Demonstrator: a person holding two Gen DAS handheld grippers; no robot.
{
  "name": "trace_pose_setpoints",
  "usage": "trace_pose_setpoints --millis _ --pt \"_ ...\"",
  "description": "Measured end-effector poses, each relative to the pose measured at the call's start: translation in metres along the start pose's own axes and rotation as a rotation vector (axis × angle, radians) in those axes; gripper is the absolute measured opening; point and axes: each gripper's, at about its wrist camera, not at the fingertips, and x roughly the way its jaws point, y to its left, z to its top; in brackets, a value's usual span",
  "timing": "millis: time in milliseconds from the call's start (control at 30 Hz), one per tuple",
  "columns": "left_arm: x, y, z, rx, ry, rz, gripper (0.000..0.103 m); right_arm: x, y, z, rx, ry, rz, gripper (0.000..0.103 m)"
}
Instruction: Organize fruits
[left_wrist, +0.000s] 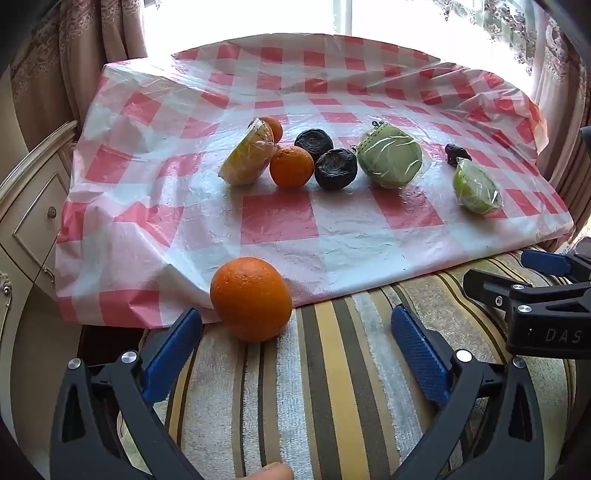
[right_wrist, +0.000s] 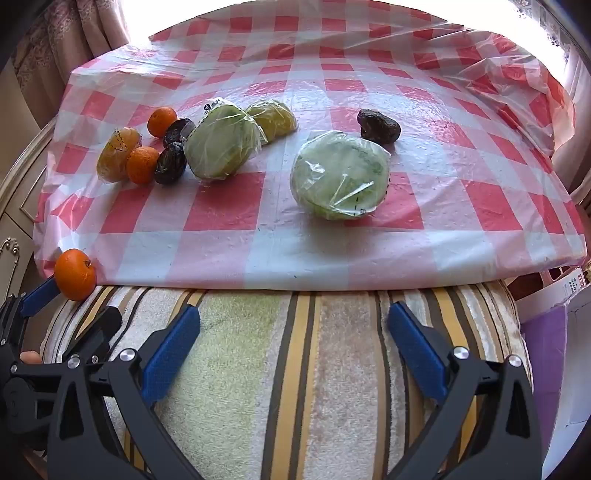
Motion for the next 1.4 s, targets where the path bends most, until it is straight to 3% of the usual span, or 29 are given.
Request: trace_pose_setpoints --millis 1400 --pt "0.0017 -0.0015 -0.0007 0.004 0.000 0.017 0.099 -0.0009 0.0028 -0.0035 -0.002 -0.027 -0.003 0.102"
